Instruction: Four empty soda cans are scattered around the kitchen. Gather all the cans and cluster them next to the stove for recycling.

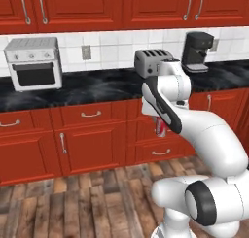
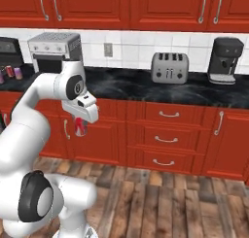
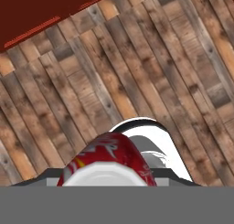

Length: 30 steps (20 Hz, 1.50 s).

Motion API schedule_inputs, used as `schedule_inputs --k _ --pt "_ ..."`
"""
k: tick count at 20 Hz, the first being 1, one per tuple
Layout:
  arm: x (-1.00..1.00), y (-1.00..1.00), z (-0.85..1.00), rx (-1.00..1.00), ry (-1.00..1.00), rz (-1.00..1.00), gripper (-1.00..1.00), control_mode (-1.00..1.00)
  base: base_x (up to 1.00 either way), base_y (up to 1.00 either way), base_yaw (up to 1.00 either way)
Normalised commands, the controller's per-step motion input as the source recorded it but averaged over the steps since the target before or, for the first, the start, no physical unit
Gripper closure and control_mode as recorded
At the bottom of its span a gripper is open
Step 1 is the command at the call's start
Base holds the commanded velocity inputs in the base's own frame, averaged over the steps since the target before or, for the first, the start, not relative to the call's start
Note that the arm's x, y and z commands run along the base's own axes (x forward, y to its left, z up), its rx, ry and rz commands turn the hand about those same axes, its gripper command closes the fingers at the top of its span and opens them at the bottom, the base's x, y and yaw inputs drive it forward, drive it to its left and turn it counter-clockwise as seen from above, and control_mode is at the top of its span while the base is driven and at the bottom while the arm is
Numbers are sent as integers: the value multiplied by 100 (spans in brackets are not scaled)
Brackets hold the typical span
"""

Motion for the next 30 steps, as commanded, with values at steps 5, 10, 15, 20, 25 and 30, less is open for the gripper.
schedule_inputs --k 5,10,15,20,25,30 --pt "0 0 0 0 0 0 100 100 38 44 5" --pt "0 0 0 0 0 0 100 100 41 48 5" --pt "0 0 0 0 0 0 100 100 55 28 8" --pt "0 0 0 0 0 0 100 100 48 28 7" --pt "0 0 0 0 0 0 100 100 32 48 1" --pt "0 0 0 0 0 0 100 100 26 61 0"
